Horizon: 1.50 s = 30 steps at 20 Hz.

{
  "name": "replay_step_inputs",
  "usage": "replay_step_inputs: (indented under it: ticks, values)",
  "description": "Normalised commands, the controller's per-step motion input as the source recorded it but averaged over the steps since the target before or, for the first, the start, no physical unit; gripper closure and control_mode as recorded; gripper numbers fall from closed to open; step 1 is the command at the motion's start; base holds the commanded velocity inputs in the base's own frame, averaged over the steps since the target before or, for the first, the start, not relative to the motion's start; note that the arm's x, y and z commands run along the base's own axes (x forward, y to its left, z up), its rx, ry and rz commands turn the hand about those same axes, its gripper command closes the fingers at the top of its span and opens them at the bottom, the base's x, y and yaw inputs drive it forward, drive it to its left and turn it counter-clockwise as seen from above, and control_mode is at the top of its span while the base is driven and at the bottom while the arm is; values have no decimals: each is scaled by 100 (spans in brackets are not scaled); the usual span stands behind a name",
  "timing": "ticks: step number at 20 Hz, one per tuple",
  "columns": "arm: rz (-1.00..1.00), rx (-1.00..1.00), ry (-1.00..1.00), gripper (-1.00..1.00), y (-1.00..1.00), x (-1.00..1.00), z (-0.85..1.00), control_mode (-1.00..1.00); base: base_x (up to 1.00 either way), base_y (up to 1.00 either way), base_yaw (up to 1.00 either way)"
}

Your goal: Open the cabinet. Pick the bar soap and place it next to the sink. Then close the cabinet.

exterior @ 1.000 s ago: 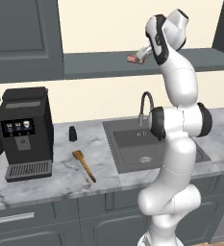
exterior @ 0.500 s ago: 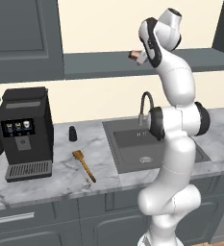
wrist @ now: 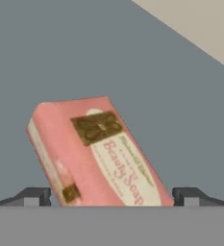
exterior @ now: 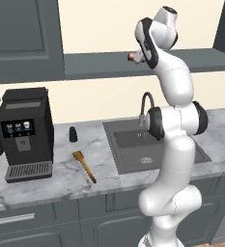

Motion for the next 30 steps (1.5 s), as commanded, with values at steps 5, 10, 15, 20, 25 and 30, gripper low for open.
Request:
replay_step_inputs:
  ticks: [5,10,15,20,25,30]
  values:
    - [0,0,8,100,2,0,-6,-100,0,0,0]
    - [0,0,4,100,0,0,0,-100,0,0,0]
    - [0,0,0,100,0,-10,0,-100,0,0,0]
    - [0,0,-15,100,0,-96,0,-100,0,0,0]
    - [0,0,-11,100,0,-100,-53,-100,0,0,0]
    - [-4,0,-10,100,0,-100,-63,-100,0,0,0]
